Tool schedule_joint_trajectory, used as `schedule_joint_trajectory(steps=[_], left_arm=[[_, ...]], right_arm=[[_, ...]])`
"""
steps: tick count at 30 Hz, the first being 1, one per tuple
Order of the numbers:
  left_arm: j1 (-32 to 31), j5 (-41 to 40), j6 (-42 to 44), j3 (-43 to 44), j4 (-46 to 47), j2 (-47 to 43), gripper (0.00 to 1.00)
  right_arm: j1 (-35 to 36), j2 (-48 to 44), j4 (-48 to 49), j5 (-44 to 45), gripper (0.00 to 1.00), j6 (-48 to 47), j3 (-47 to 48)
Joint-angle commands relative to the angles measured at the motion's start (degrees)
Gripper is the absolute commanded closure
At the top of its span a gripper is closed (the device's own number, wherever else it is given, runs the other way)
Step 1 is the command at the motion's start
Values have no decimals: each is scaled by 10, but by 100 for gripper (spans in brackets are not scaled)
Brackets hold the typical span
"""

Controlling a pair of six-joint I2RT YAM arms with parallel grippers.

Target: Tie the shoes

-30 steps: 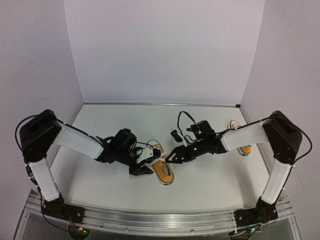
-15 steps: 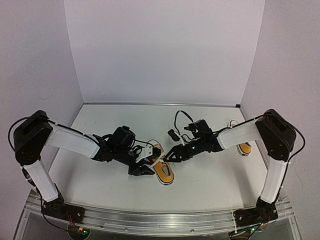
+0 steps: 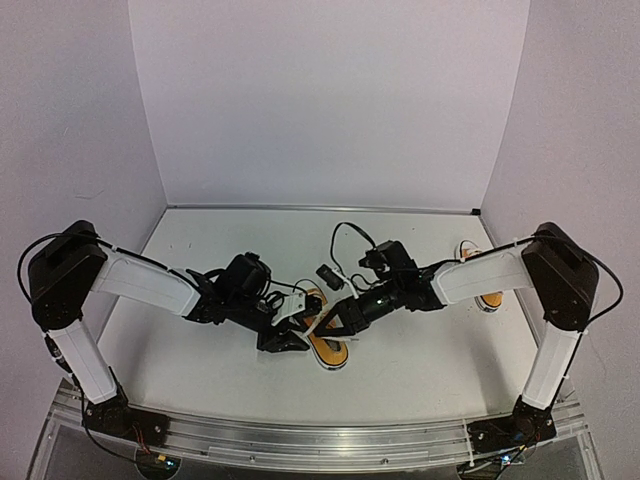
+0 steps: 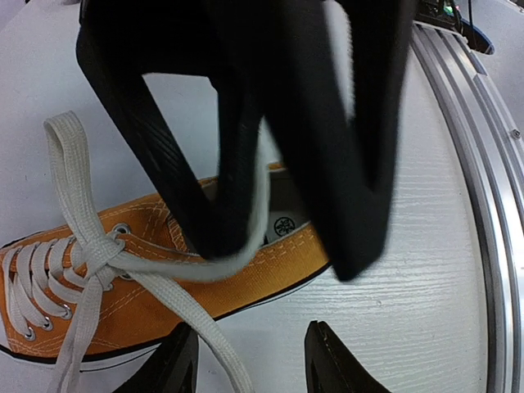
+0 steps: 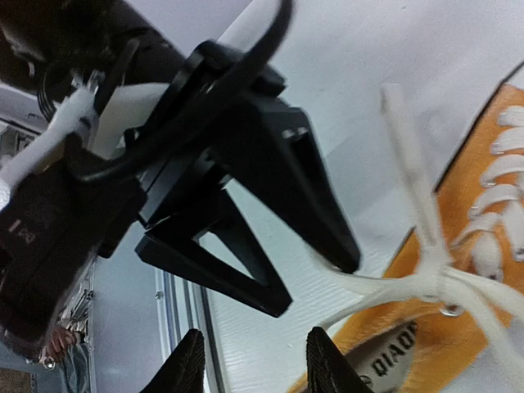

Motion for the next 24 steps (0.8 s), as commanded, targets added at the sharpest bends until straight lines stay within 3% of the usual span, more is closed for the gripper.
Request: schedule_joint_trajectory(steps=[1, 10, 16, 20, 24], left_arm=[[-8, 18, -9, -7, 15, -6, 54], [-18, 18, -17, -50, 31, -51, 54], [-18, 20, -36, -70, 59, -61, 50], [-18, 8, -41, -66, 70, -46, 47], [-18, 1, -40, -58, 73, -31, 47]], right_arm=[[38, -9, 0, -26, 61, 8, 31], [51, -57, -21, -1, 60, 8, 26], [-4, -143, -39, 97, 54, 35, -32], [-19, -151, -101, 153, 52, 21, -37], [-18, -137, -144, 134, 50, 2, -47]])
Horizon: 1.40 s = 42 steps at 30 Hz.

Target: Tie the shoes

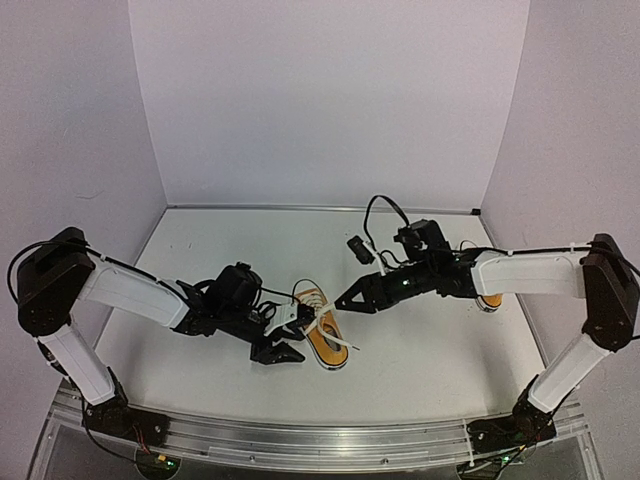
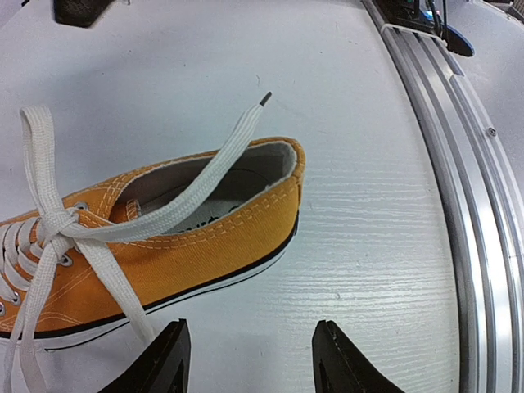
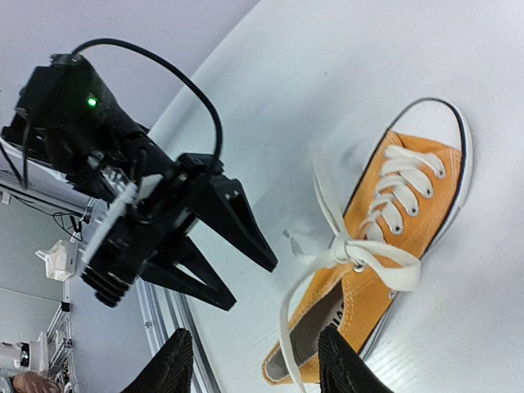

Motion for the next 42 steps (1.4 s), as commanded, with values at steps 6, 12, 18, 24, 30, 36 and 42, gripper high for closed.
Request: schedule_joint_trajectory(steps=[6, 12, 18, 24, 30, 36, 42], left_arm=[[-2, -3, -3, 12, 36, 24, 47], [-2, -4, -2, 13, 38, 31, 47], [4, -10, -1, -2, 49, 19, 46], [23, -28, 6, -30, 62, -2, 46], [47, -45, 16, -69, 86, -42, 44], [50, -62, 39, -60, 88, -18, 44], [50, -86, 54, -39, 111, 37, 47]], right_arm=[[37, 31, -91, 10, 50, -50, -23], [53, 59, -106, 19, 56, -66, -14], [62, 58, -115, 4, 84, -70, 7], [64, 62, -116, 2, 99, -62, 51], [63, 89, -112, 18, 100, -48, 96], [63, 111, -102, 28, 100, -28, 126], [63, 125, -96, 41, 100, -3, 153]])
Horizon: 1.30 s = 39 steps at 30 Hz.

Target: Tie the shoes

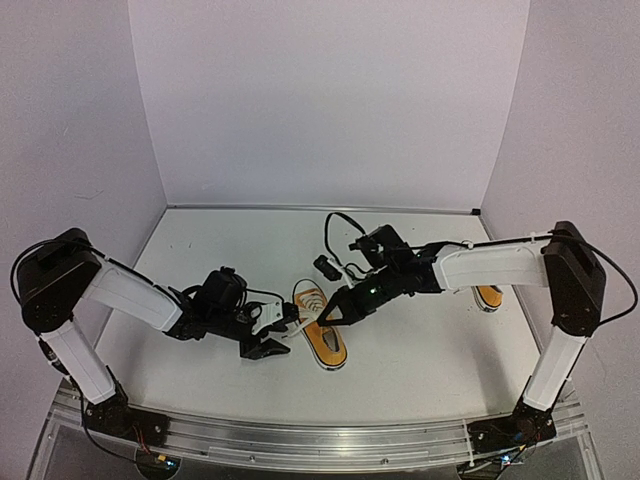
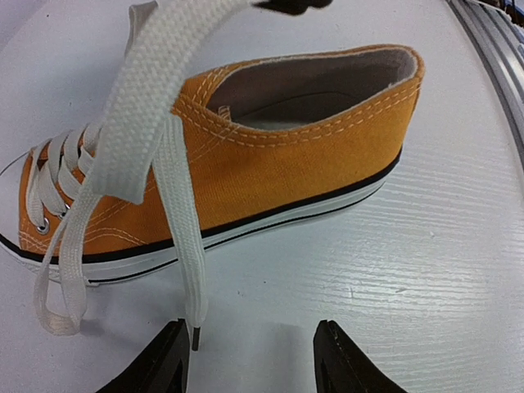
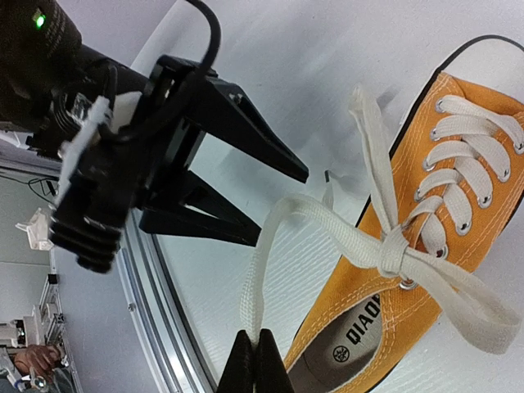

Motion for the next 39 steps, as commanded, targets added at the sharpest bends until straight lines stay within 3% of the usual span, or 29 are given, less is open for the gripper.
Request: schedule_joint_trajectory(steps=[1, 13, 15, 19, 22, 30, 39], left_arm=[[2, -24, 21, 23, 43, 36, 47], [-9, -37, 36, 38, 64, 80, 56], [-10, -37, 38, 41, 63, 84, 63], [-19, -26, 44, 48, 42, 73, 90], [-37, -13, 40, 41, 32, 48, 100], [-99, -18, 17, 43, 34, 10, 100], [-118, -16, 9, 52, 39, 0, 100]], right_arm=[[2, 7, 23, 14, 100, 25, 32], [-4, 31, 52, -13, 99, 69, 44], [-5, 32, 54, -14, 99, 72, 43], [-10, 33, 59, -13, 100, 79, 44], [-14, 36, 66, -15, 100, 89, 46], [-14, 69, 79, -34, 97, 107, 67], [-10, 78, 80, -65, 67, 115, 71]])
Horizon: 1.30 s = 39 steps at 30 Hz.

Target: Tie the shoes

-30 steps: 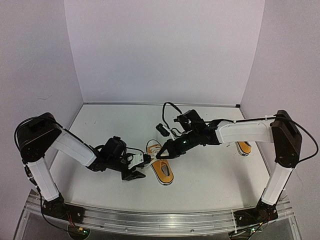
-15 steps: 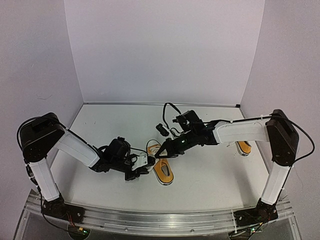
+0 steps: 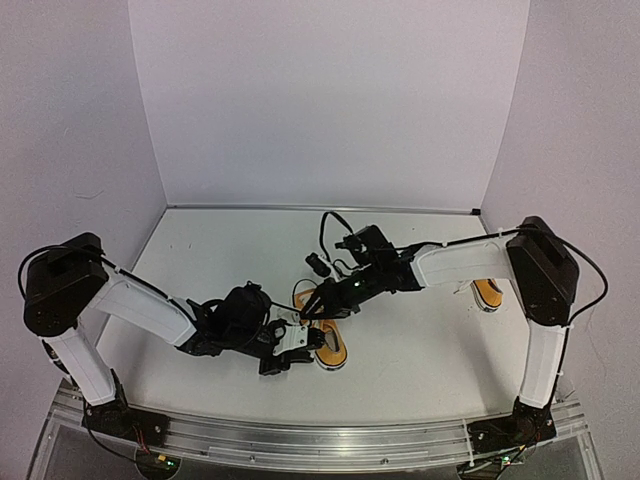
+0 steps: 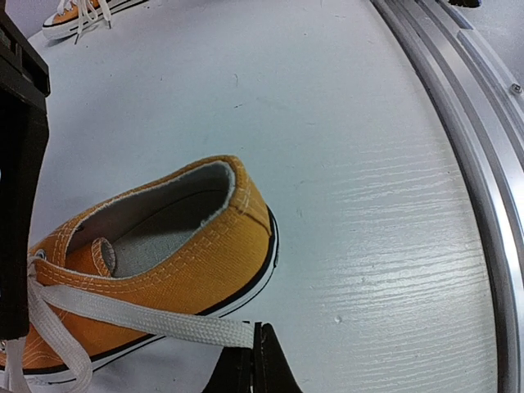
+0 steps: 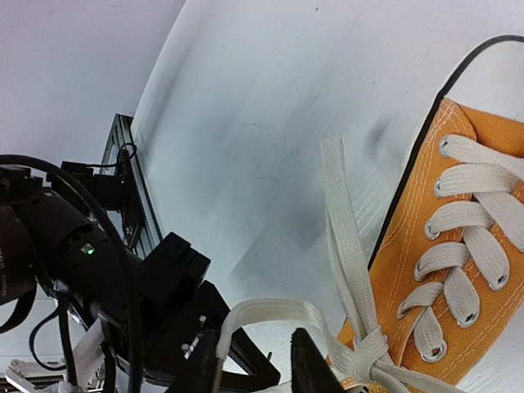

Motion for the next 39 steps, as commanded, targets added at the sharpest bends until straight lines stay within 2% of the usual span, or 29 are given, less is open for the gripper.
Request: schedule_joint_trajectory(steps=[1, 7, 13, 22, 26, 31, 36, 39], left_arm=[[-3, 12, -11, 24, 15, -22, 100], [-3, 18, -19, 32, 21, -22, 99], [-4, 18, -35, 61, 23, -8, 97], [-4, 22, -102, 168, 21, 63, 92], [-5, 26, -116, 217, 7, 100, 83], [-5, 9, -130, 236, -7, 114, 72], [-5, -2, -134, 220, -32, 72, 57], [-4, 20, -138, 188, -39, 21, 43]], right_arm=[[-2, -25, 14, -19, 64, 0, 10], [-25, -98, 13, -19, 52, 2, -6], [-67, -157, 11, -25, 33, 3, -45], [-140, -256, 6, -4, 31, -16, -113], [-155, -272, 0, -5, 28, -25, -134], [-156, -277, -2, 4, 25, -34, -155], [-156, -270, -3, 20, 25, -48, -160], [-156, -258, -3, 20, 25, -60, -159]])
